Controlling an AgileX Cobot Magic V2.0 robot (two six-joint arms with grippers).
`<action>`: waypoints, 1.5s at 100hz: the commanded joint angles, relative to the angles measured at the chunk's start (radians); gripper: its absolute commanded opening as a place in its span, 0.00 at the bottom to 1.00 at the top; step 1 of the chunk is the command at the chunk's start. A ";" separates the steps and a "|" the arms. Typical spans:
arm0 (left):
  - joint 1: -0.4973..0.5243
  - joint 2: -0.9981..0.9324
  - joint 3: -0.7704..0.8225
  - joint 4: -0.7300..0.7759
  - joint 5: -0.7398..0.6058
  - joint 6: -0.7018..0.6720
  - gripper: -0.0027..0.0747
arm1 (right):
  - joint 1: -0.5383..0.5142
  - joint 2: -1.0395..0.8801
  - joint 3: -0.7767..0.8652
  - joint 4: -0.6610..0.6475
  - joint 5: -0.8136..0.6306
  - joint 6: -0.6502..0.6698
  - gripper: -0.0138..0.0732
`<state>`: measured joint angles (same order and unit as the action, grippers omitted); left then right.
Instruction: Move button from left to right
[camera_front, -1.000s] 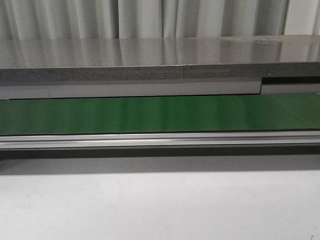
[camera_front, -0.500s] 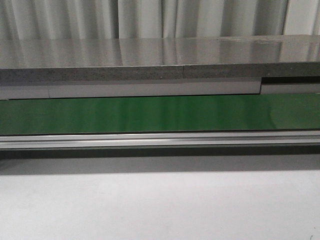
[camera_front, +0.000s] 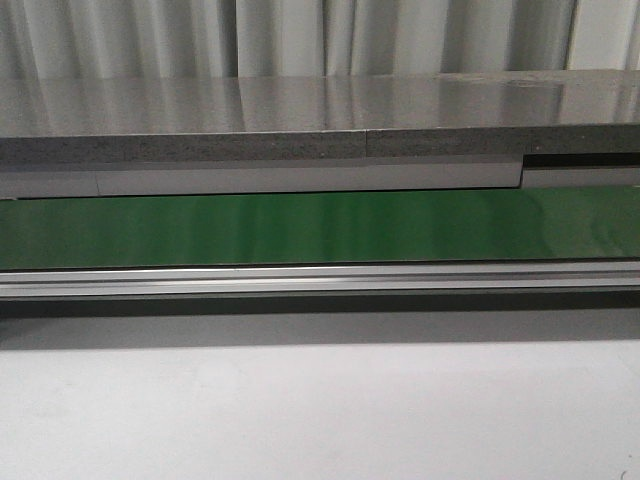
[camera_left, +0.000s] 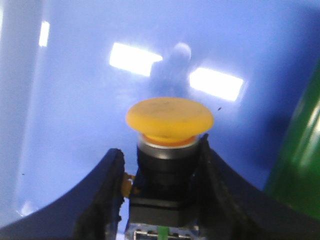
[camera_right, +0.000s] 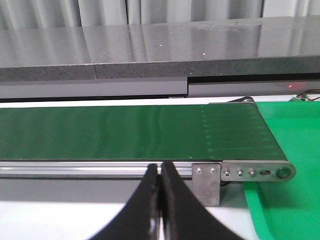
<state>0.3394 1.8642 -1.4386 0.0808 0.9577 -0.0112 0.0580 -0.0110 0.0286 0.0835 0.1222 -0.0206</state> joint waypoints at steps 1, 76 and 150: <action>-0.011 -0.090 -0.061 -0.040 0.012 0.004 0.03 | 0.002 -0.019 -0.016 -0.010 -0.084 0.000 0.08; -0.211 -0.039 -0.072 -0.109 0.096 0.087 0.20 | 0.002 -0.019 -0.016 -0.010 -0.084 0.000 0.08; -0.237 -0.127 -0.072 -0.262 0.119 0.191 0.83 | 0.002 -0.019 -0.016 -0.010 -0.084 0.000 0.08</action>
<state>0.1083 1.8205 -1.4814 -0.1260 1.0878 0.1554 0.0580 -0.0110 0.0286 0.0835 0.1222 -0.0206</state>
